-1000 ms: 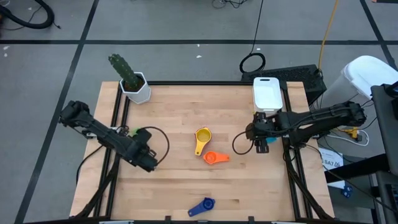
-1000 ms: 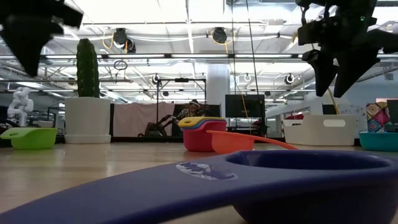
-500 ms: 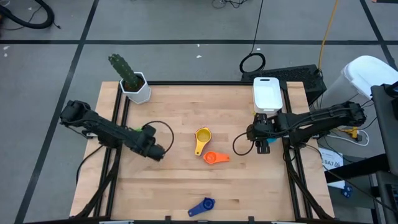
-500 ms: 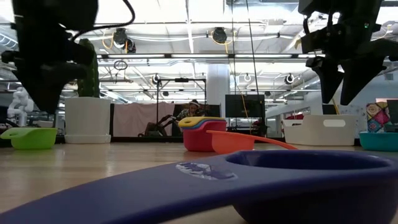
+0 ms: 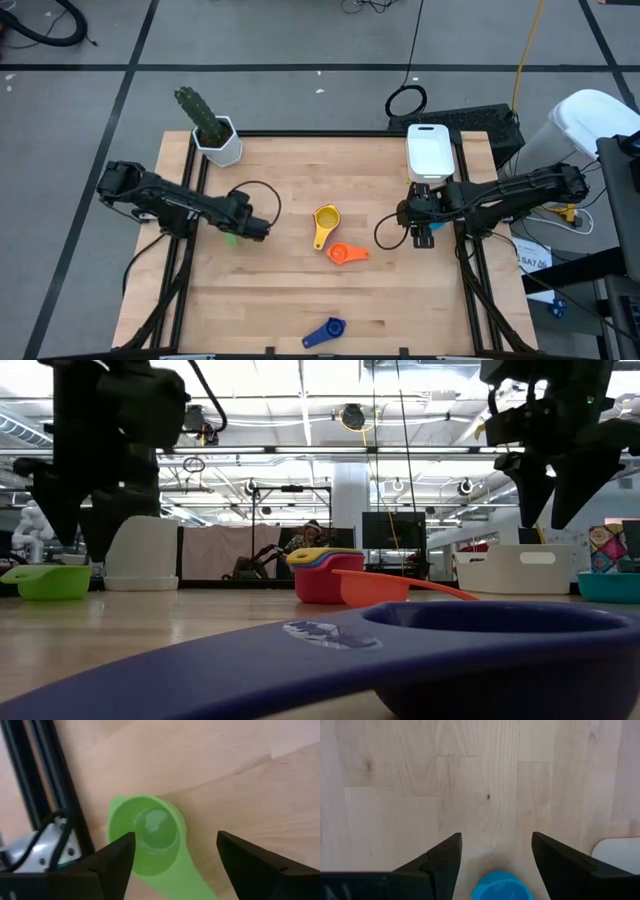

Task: Nest measuring cups in basket
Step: Stack the green measuring cup on top of the yellow measuring cup

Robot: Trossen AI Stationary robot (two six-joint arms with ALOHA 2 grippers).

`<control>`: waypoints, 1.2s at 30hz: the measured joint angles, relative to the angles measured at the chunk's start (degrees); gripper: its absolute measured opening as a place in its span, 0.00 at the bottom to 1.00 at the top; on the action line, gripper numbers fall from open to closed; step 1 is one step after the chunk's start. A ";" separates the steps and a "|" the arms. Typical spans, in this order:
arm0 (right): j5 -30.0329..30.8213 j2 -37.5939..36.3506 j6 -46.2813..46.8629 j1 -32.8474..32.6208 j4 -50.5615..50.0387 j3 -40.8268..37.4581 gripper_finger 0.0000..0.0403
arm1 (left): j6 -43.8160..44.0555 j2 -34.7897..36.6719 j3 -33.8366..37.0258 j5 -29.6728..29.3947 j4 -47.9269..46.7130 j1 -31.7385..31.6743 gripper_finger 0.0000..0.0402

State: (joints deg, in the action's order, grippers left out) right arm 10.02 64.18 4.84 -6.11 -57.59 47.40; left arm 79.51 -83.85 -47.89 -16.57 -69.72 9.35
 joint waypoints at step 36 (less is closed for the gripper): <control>-1.18 0.00 3.00 0.00 -3.78 0.00 0.58 | -7.87 -0.02 7.61 1.48 23.46 -0.48 0.05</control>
State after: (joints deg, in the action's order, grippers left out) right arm 8.84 64.18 7.84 -6.11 -61.38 47.40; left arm 71.64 -83.87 -40.28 -15.09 -46.26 8.88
